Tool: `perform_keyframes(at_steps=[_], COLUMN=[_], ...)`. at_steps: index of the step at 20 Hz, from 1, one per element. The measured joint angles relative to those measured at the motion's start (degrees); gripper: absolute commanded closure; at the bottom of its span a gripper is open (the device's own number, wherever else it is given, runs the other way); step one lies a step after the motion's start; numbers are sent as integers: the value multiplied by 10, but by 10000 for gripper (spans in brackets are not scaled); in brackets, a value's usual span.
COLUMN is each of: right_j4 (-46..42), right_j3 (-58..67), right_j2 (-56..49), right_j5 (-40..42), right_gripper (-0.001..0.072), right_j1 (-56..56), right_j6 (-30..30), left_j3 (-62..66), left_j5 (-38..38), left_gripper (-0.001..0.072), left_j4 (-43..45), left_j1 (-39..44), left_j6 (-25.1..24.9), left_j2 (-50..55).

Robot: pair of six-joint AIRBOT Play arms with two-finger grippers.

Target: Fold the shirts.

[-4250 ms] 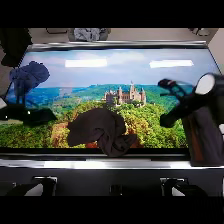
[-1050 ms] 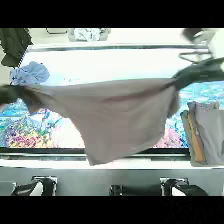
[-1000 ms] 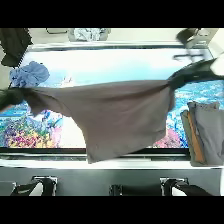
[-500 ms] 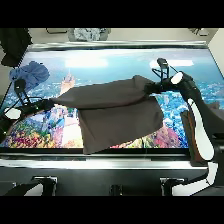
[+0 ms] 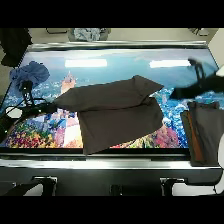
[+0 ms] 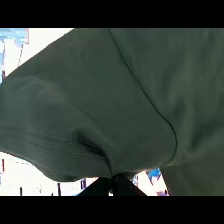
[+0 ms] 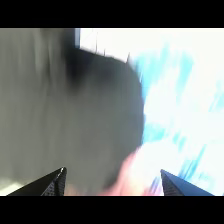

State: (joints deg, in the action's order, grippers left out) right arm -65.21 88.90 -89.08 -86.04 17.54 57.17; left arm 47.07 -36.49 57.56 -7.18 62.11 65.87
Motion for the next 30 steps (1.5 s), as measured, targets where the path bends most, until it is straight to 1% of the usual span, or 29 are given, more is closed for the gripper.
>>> perform_keyframes(at_steps=[1, 2, 6, 8, 9, 12, 17, 19, 20, 21, 22, 23, 25, 26, 28, 29, 30], right_j4=[-3, 1, 90, 146, 168, 219, 213, 210, 213, 221, 226, 233, 236, 235, 238, 238, 233], right_j3=[-60, -125, -397, -493, -522, -571, -596, -599, -599, -599, -599, -599, -602, -603, -602, -599, -592], right_j2=[30, 62, 196, 236, 248, 267, 274, 264, 257, 250, 242, 236, 226, 223, 221, 220, 220], right_j5=[-9, 3, 129, 196, 222, 299, 439, 475, 491, 506, 519, 537, 576, 600, 642, 648, 649], right_gripper=[17, 0, 0, 1, 2, 2, 3, 4, 31, 43, 102, 250, 649, 671, 674, 674, 674], right_j1=[4, 4, -47, -92, -115, -195, -309, -337, -348, -359, -370, -378, -391, -394, -396, -392, -380], right_j6=[2, 10, 60, 88, 100, 149, 319, 371, 392, 407, 418, 426, 438, 442, 444, 435, 413], left_j3=[0, 0, 0, 0, 0, 0, 0, 0, 0, 0, 0, 0, 0, 0, 0, 0, 0], left_j5=[-8, -14, -29, -33, -36, -45, -54, -56, -56, -56, -57, -57, -57, -57, -57, -57, -58], left_gripper=[676, 675, 675, 676, 676, 676, 676, 676, 675, 676, 676, 675, 675, 676, 676, 675, 676], left_j4=[0, 0, 1, 1, 1, 0, 0, 0, 0, 0, 0, 0, 0, 0, 1, 2, 7], left_j1=[0, 0, 0, 0, 0, 0, 0, 0, 0, 0, 0, 0, 0, 0, 0, 0, 0], left_j6=[-2, -2, -5, -5, -5, -6, -6, -6, -6, -6, -6, -6, -6, -6, -6, -6, -6], left_j2=[0, 0, 0, 0, 0, 0, 0, 0, 0, 0, 0, 0, 0, 0, 0, 0, 0])
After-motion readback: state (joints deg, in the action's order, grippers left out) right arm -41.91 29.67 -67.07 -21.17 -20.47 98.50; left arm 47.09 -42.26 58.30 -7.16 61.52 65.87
